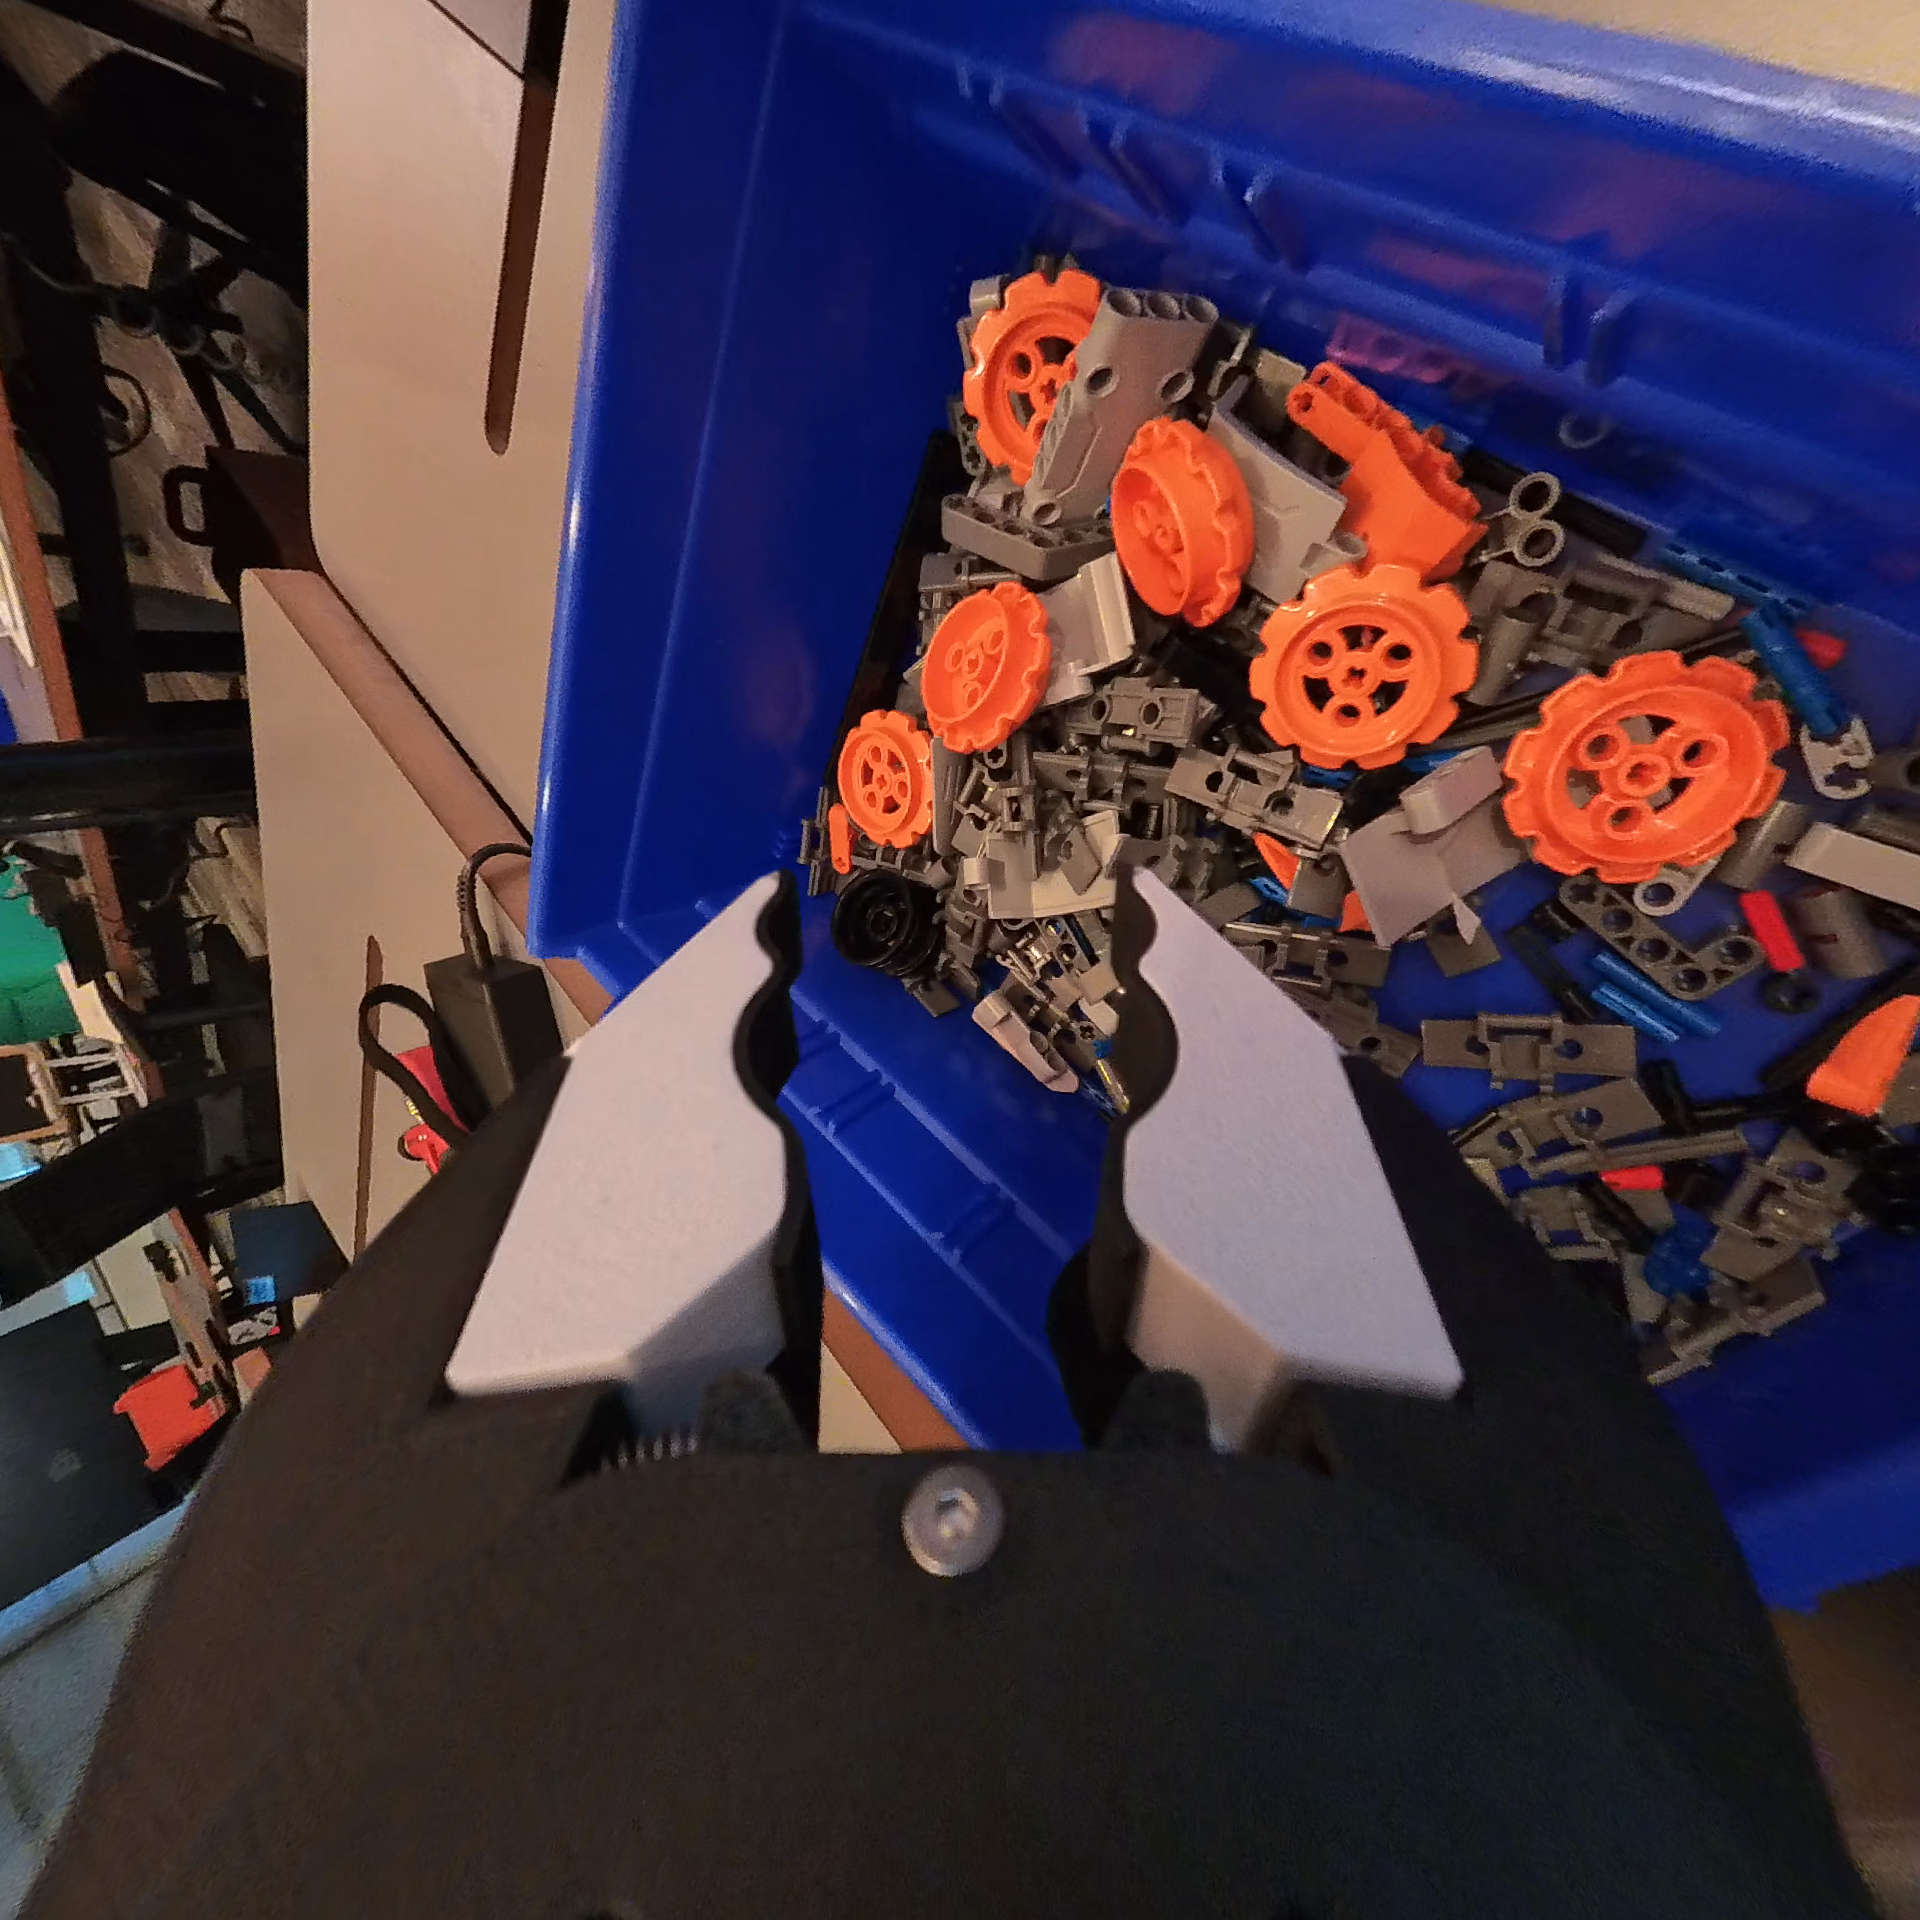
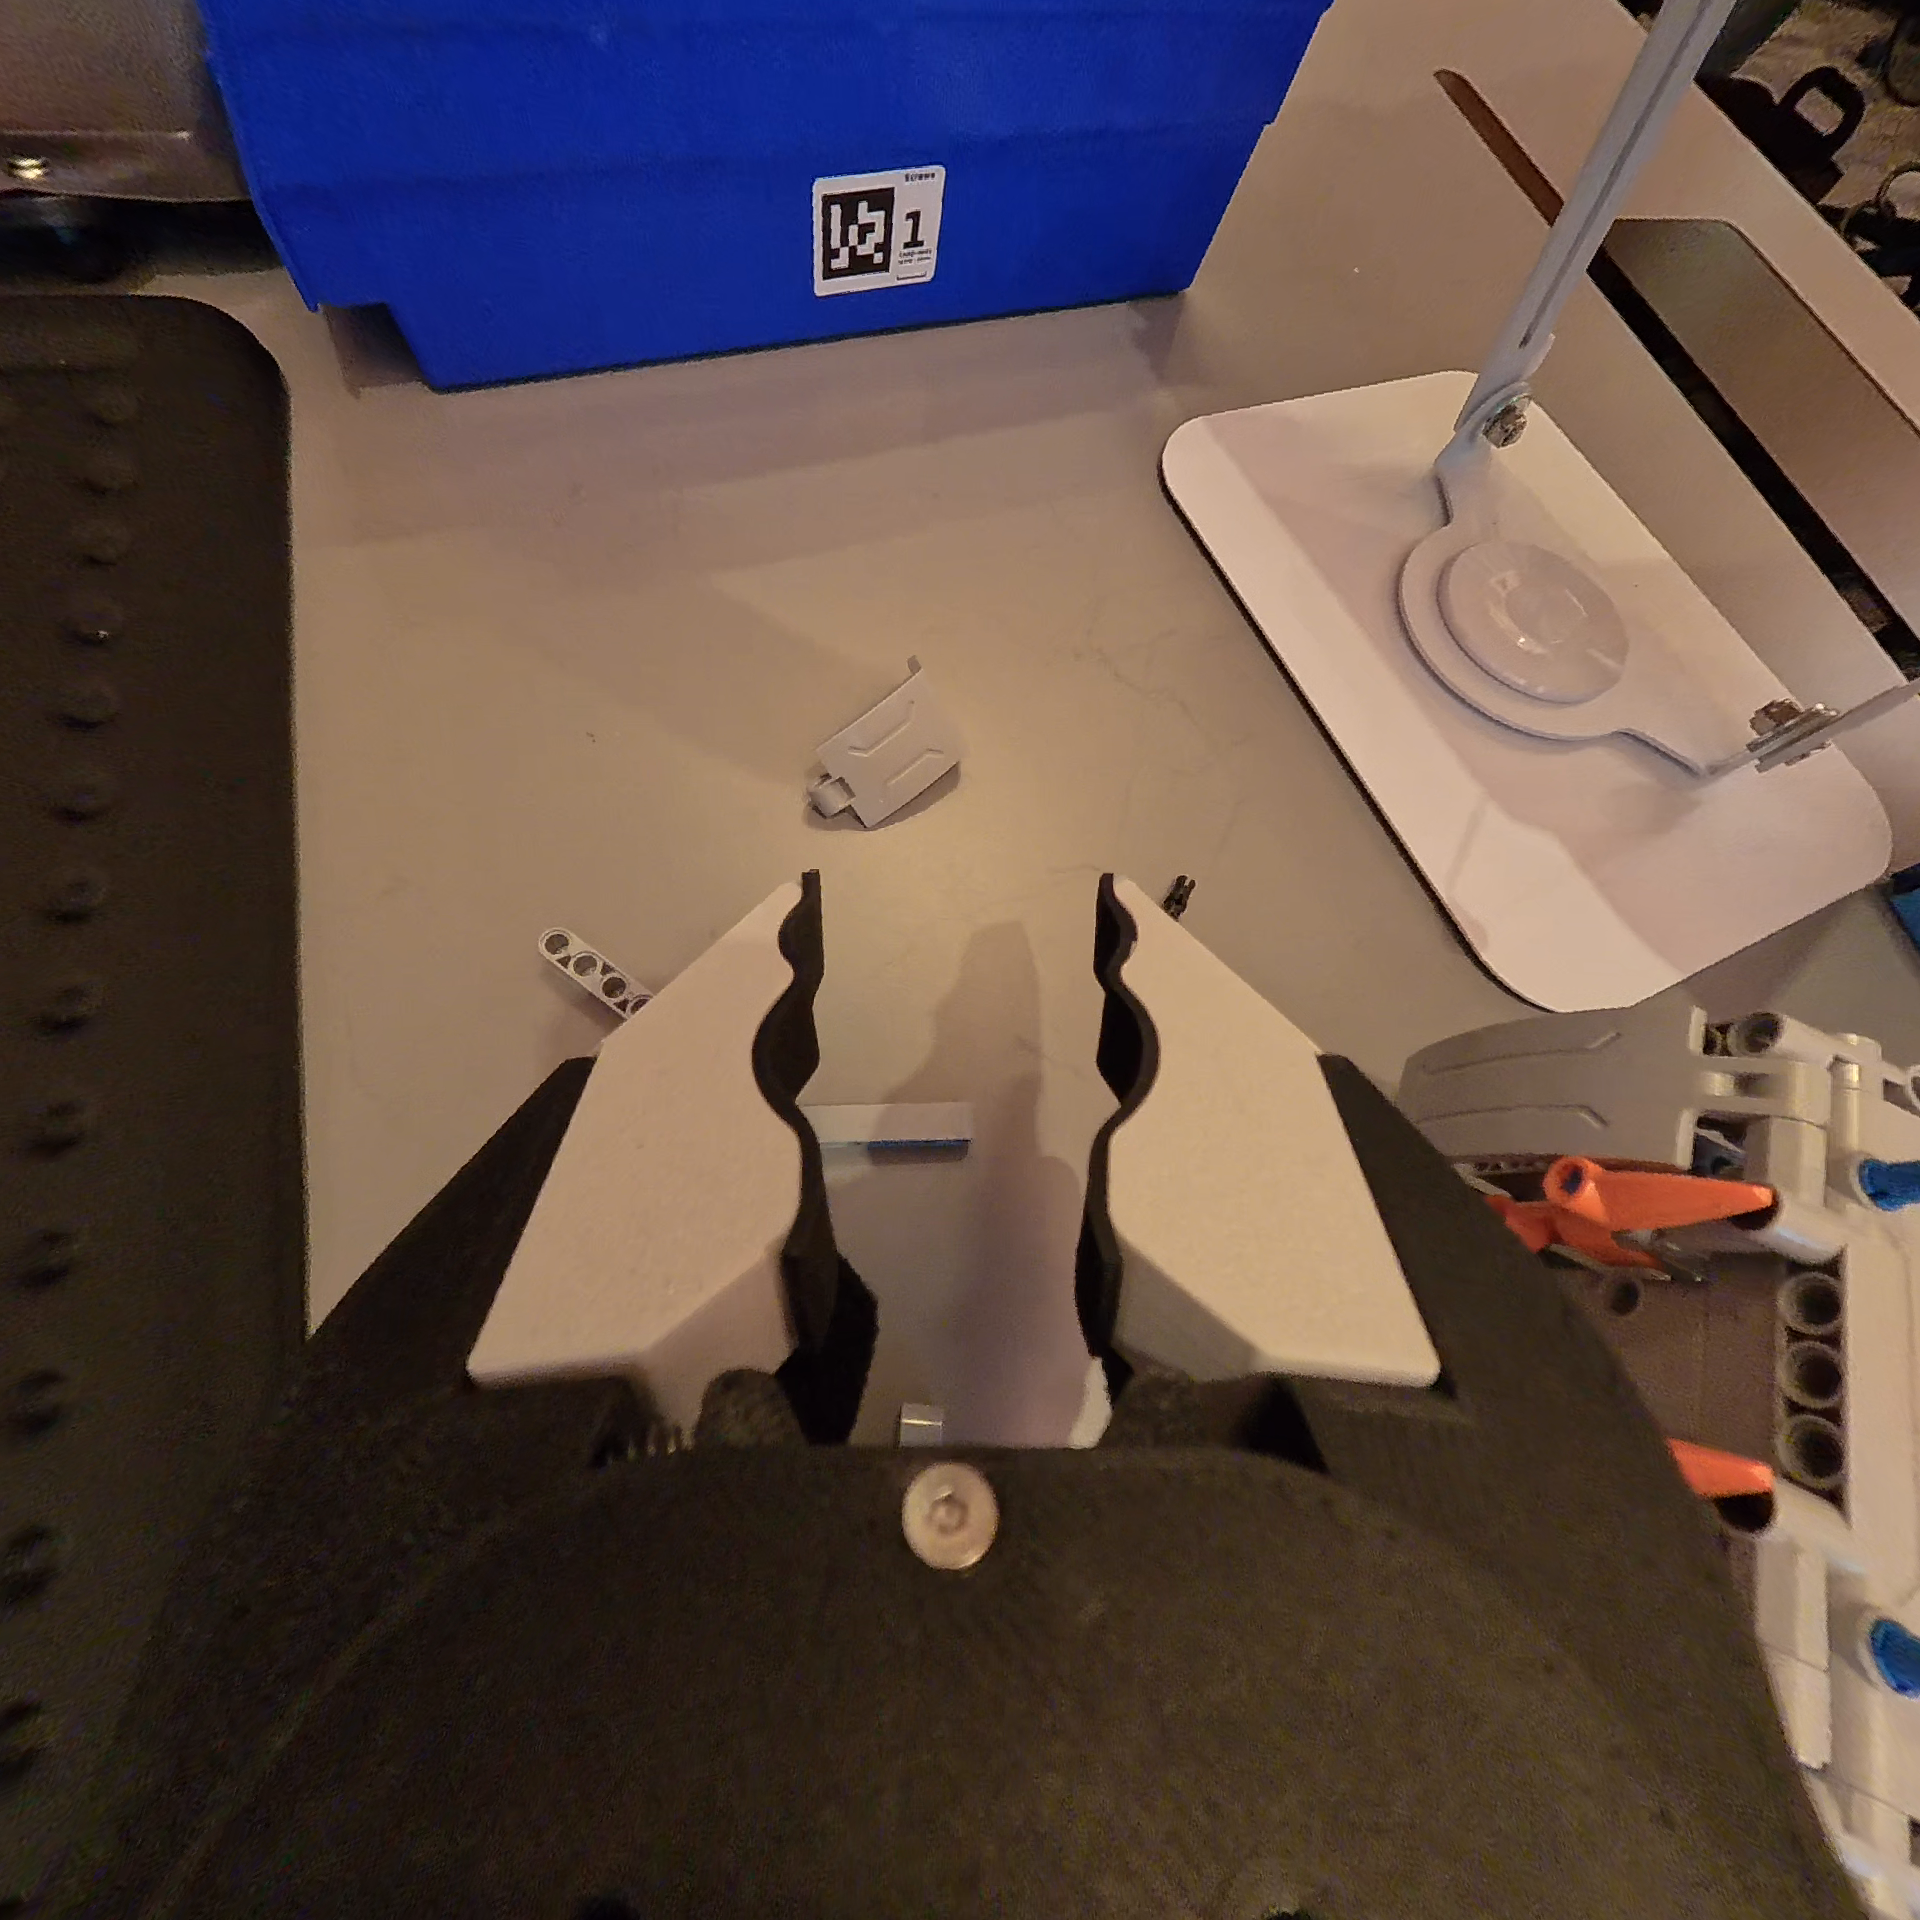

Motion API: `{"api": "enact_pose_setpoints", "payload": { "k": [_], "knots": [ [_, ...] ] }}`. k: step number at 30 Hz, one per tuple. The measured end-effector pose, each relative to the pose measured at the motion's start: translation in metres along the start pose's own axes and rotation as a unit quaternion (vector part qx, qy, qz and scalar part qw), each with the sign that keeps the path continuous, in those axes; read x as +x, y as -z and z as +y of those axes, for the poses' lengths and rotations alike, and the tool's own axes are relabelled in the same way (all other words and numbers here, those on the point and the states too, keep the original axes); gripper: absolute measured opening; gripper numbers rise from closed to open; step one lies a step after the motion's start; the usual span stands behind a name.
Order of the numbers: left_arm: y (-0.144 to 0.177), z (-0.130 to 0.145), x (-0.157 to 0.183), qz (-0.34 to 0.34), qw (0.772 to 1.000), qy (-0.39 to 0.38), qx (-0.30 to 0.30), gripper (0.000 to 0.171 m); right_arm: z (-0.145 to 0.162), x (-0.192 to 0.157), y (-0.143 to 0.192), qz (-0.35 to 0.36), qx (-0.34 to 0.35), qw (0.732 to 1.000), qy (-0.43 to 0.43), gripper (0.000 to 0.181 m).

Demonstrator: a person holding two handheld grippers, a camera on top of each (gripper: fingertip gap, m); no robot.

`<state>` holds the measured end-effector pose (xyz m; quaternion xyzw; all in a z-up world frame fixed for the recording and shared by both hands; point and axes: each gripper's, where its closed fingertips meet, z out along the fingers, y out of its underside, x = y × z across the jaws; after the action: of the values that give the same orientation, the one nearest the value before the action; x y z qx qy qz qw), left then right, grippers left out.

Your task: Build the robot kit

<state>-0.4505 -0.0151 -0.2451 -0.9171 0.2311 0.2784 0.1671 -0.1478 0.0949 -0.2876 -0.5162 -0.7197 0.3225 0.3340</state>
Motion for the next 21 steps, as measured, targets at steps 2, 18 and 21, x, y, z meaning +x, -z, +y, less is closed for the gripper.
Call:
{"api": "enact_pose_setpoints", "payload": {
  "k": [2,18,21],
  "knots": [
    [0.003,-0.001,0.006,0.033,0.999,-0.003,0.01,0.053,0.0,0.0,0.0,-0.003,0.002,1.0,-0.005,0.05],
    [-0.041,0.017,0.054,0.225,0.973,-0.012,-0.043,0.022,0.008,0.006,-0.002,-0.013,-0.001,0.999,-0.029,0.049],
    [-0.043,0.018,0.051,0.227,0.973,-0.007,-0.046,0.021,0.009,0.007,-0.002,-0.013,-0.002,0.999,-0.032,0.049]
  ]
}}
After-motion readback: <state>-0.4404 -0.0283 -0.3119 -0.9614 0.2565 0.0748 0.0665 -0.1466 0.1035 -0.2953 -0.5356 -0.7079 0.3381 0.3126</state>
